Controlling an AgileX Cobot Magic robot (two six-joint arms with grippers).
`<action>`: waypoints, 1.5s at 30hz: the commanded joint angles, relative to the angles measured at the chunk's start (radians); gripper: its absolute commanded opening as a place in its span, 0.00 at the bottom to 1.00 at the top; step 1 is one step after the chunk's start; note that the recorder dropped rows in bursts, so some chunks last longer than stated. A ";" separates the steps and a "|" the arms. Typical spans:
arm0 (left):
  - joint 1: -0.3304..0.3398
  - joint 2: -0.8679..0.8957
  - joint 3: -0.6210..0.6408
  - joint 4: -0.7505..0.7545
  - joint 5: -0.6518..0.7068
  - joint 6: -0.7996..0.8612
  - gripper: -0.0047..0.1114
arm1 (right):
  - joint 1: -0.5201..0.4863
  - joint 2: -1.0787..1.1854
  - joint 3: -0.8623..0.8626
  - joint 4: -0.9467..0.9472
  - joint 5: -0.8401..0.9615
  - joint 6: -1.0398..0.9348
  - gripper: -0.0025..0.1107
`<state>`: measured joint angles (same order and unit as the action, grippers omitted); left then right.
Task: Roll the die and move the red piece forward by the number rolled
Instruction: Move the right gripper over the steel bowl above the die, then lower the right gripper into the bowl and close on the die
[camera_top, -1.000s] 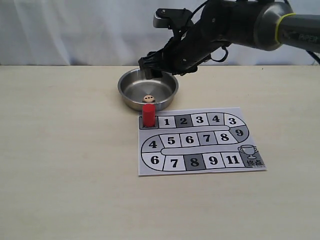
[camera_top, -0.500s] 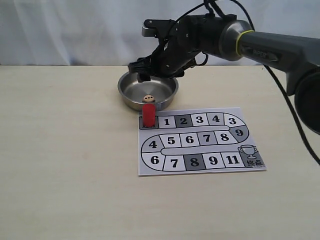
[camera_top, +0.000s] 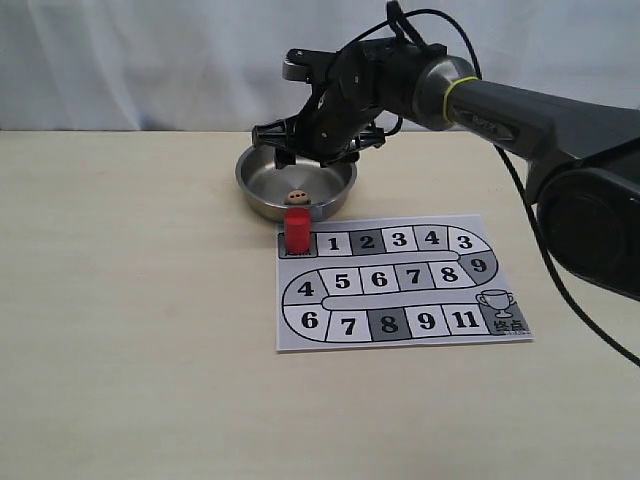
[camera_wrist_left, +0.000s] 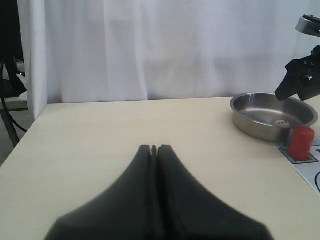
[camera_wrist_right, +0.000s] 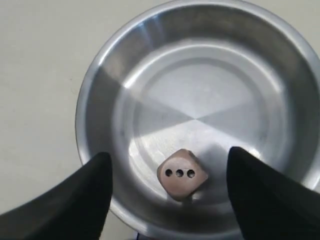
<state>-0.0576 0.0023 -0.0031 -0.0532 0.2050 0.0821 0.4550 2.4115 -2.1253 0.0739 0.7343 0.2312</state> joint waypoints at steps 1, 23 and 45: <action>-0.002 -0.002 0.003 -0.002 -0.009 -0.004 0.04 | 0.001 0.025 -0.014 -0.015 0.004 0.047 0.57; -0.002 -0.002 0.003 -0.002 -0.009 -0.004 0.04 | 0.048 0.085 -0.014 -0.198 -0.108 0.053 0.57; -0.002 -0.002 0.003 -0.002 -0.009 -0.004 0.04 | 0.048 0.126 -0.014 -0.220 -0.109 0.053 0.57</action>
<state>-0.0576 0.0023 -0.0031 -0.0532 0.2050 0.0821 0.5018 2.5407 -2.1369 -0.1359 0.6316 0.2792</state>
